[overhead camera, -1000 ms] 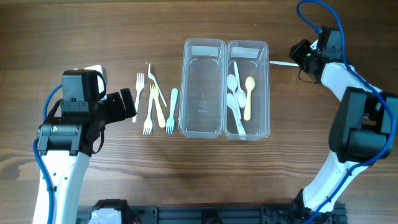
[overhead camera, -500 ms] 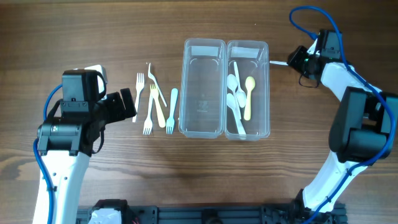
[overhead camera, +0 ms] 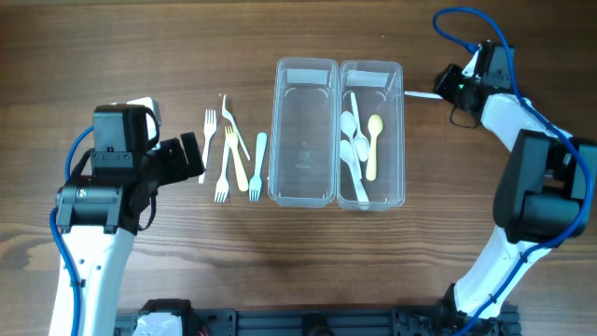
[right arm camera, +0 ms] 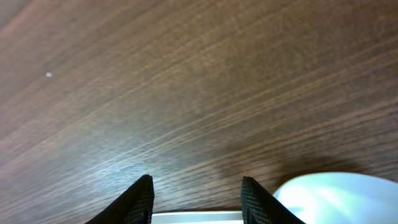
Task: Pack container
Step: 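Grasp the last white spoon with the right gripper and drop it in the right container, then grasp a white fork with the left gripper and drop it in the left container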
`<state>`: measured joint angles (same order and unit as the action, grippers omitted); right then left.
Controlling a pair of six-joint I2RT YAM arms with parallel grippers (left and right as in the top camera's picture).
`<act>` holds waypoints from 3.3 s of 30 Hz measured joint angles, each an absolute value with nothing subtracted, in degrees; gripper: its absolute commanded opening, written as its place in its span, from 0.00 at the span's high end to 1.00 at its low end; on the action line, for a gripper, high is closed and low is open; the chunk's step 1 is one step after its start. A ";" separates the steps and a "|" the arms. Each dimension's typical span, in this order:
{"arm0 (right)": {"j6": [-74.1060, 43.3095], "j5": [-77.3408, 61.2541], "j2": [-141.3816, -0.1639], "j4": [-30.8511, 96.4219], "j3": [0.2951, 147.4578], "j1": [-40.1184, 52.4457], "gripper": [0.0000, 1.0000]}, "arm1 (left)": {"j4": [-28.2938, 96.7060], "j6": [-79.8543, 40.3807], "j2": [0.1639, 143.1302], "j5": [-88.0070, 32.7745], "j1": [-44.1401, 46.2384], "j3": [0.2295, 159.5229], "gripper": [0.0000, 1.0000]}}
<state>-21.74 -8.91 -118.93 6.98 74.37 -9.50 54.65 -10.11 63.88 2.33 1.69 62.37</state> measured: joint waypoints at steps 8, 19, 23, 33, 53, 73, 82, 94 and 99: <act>-21.10 -7.86 -120.90 10.28 75.40 -9.50 0.60 | 54.65 -10.11 63.86 2.33 1.69 62.37 0.00; -22.79 -14.26 -117.62 32.27 76.95 -9.58 0.59 | 54.65 -10.11 63.88 2.33 1.69 62.37 0.00; -24.43 -14.55 -114.08 40.42 74.91 -9.58 0.59 | 54.63 -10.13 63.86 2.33 1.69 62.37 0.00; -26.44 -9.04 -96.42 49.76 74.63 -9.58 0.48 | 54.65 -10.11 63.88 2.33 1.69 62.37 0.00; -39.64 -0.60 -110.69 34.87 68.16 -9.93 0.66 | 54.65 -10.11 63.88 2.33 1.69 62.37 0.00; -31.46 -4.43 -102.37 39.66 68.75 -9.93 0.96 | 54.68 -10.11 63.88 2.33 1.69 62.37 0.00; -29.26 -9.82 -77.08 38.70 68.25 12.19 0.95 | 54.65 -10.11 63.88 2.31 1.69 62.37 0.00; -21.26 -7.51 -85.23 33.32 65.52 15.94 0.33 | 54.65 -10.11 63.88 2.33 1.69 62.37 0.00; -19.75 1.21 -67.88 31.92 68.14 5.93 0.06 | 54.65 -10.11 63.88 2.33 1.69 62.37 0.00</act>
